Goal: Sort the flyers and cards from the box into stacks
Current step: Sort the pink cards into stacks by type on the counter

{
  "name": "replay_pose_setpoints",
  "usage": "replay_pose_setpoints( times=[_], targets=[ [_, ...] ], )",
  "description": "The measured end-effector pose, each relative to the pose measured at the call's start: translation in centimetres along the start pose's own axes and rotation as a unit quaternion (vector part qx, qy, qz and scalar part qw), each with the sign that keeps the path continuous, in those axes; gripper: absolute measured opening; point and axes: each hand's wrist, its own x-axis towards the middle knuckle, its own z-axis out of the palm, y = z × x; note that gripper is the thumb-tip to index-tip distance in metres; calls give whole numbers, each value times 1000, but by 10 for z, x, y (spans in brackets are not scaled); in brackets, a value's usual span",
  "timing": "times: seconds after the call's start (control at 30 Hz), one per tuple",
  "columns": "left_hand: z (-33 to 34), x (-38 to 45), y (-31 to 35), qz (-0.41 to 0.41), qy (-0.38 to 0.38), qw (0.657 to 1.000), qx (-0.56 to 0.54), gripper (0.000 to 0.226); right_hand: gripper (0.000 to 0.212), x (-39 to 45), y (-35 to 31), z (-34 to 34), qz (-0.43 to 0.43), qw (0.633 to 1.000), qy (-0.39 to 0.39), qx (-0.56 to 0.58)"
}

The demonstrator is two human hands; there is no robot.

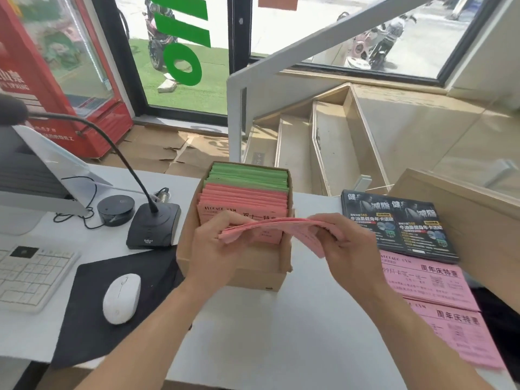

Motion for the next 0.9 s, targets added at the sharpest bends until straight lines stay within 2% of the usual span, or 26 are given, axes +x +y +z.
replay_pose_setpoints(
  times=[0.1, 0.2, 0.3, 0.4, 0.57, 0.7, 0.8, 0.9],
  targets=[
    [42, -26, 12, -58, -59, 995, -56, 9, 37, -29, 14, -52, 114, 991, -67, 15],
    [87, -59, 5, -116, -152, 979, -71, 9, 38, -67, 33, -101, 187, 977, -100, -11],
    [125, -92, 0, -171, -227, 954, -98, 13, 37, -110, 53, -138, 229, 965, -120, -54],
    [159, -118, 1, -206, -279, 935, -76, 24, 45, -149, 72, -166, 270, 952, -114, -89],
    [195, -148, 10, -241, -330, 912, -28, 11, 34, -190, 96, -199, 305, 940, -122, -94],
    [207, -169, 10, -249, -327, 912, 9, 13, 36, -211, 115, -210, 346, 921, -143, -103],
    [211, -179, 5, -286, -276, 918, 22, 13, 36, -221, 128, -215, 389, 916, -91, -43],
    [224, -181, 8, -294, -234, 926, 38, 23, 34, -222, 136, -217, 388, 921, -27, 11]
  ],
)
